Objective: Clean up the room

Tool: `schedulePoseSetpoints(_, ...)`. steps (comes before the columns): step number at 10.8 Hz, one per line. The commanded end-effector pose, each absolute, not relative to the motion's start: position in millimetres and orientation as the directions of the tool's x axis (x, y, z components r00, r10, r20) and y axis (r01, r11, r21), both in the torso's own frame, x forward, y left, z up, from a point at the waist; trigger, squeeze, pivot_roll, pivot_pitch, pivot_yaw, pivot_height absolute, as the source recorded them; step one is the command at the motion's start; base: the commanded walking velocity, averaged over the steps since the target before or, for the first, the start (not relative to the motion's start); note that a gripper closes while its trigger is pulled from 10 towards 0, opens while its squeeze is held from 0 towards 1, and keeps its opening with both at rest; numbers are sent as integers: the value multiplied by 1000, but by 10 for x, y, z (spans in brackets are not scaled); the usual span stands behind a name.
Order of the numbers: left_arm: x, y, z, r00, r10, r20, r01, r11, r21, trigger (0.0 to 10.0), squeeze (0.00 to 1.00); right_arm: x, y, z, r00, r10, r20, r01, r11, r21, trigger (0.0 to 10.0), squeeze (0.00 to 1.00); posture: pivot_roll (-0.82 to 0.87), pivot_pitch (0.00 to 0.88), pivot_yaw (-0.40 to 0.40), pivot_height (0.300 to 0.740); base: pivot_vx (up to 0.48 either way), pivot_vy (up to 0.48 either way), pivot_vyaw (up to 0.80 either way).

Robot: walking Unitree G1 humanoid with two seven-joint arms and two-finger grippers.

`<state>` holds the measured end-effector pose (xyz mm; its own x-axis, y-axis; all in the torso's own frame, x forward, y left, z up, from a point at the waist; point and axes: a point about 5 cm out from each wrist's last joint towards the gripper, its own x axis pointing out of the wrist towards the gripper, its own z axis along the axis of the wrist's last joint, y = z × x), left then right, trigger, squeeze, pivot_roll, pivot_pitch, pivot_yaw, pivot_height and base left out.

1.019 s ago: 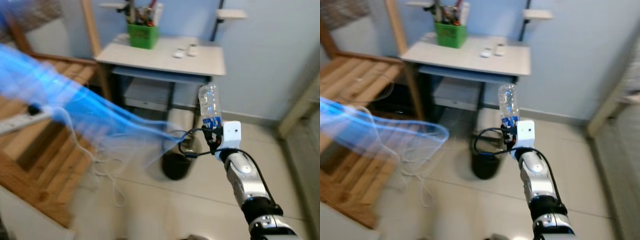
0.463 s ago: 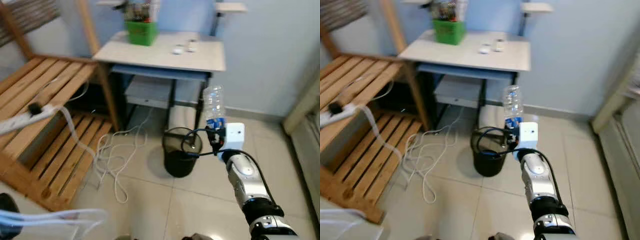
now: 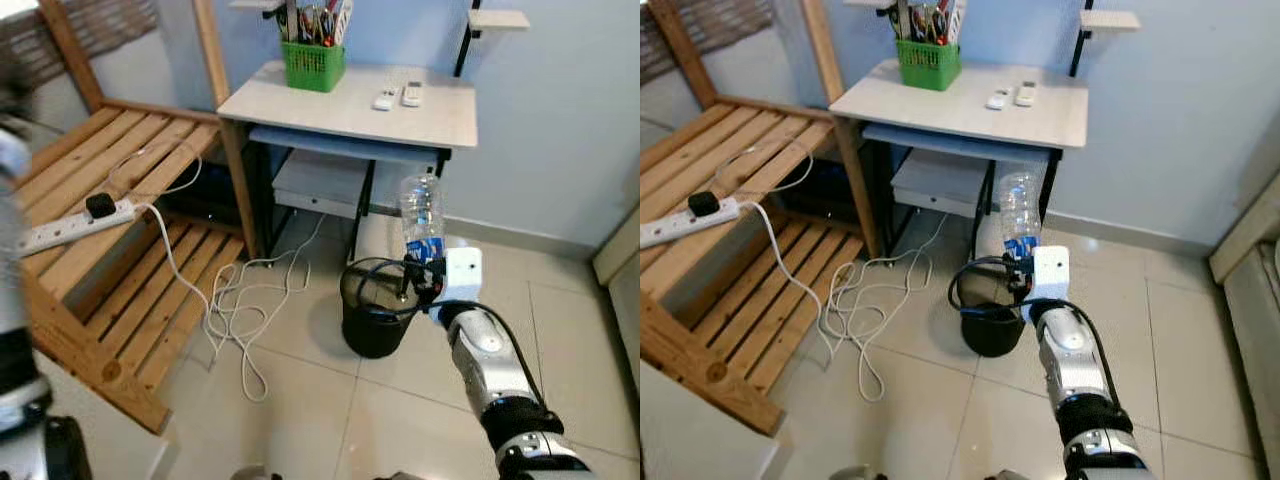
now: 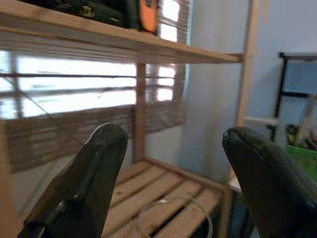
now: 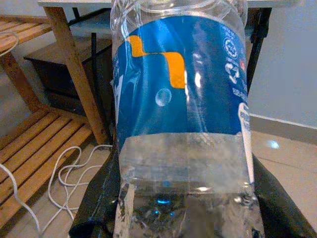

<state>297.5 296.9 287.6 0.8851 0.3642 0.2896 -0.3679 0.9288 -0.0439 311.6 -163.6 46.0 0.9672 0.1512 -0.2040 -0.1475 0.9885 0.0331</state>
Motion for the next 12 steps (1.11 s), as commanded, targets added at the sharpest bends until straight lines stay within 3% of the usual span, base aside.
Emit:
schedulePoseSetpoints(1, 2961, 2928, 2901, 892, 339, 298, -345, 938, -33, 10000, 0, 3139, -1640, 536, 976, 149, -158, -146, 989, 29, 10000, 0, 17, 0, 41, 731, 0, 0, 0)
schedulePoseSetpoints(3, 2958, 2683, 2810, 913, 276, 300, -259, 961, -94, 10000, 0, 3121, -1629, 535, 974, 165, -155, -165, 986, 14, 10000, 0, 6, 0, 41, 731, 0, 0, 0)
schedulePoseSetpoints(4, 2894, 2144, 2527, 963, 107, 248, -77, 989, -126, 10000, 0, 3105, -1660, 523, 974, 163, -160, -163, 987, 14, 10000, 0, -3, 0, 45, 731, 0, 0, 0)
schedulePoseSetpoints(6, 2725, 1657, 2236, 980, -60, 188, 90, 984, -153, 10000, 0, 3082, -1700, 519, 974, 159, -161, -159, 987, 11, 10000, 0, -19, 0, 47, 731, 0, 0, 0)
schedulePoseSetpoints(8, 2486, 1507, 1992, 968, -162, 191, 177, 982, -66, 10000, 0, 3011, -1706, 484, 972, 164, -171, -165, 986, 6, 10000, 0, -32, 0, 47, 731, 0, 0, 0)
schedulePoseSetpoints(9, 2345, 1532, 1820, 977, -146, 154, 155, 987, -48, 10000, 0, 2983, -1727, 484, 972, 164, -169, -166, 986, 3, 10000, 0, -40, 0, 48, 731, 0, 0, 0)
schedulePoseSetpoints(12, 2248, 1415, 1682, 974, -181, 134, 183, 983, -4, 10000, 0, 2886, -1699, 462, 967, 184, -174, -188, 982, -11, 10000, 0, -50, 0, 45, 731, 0, 0, 0)
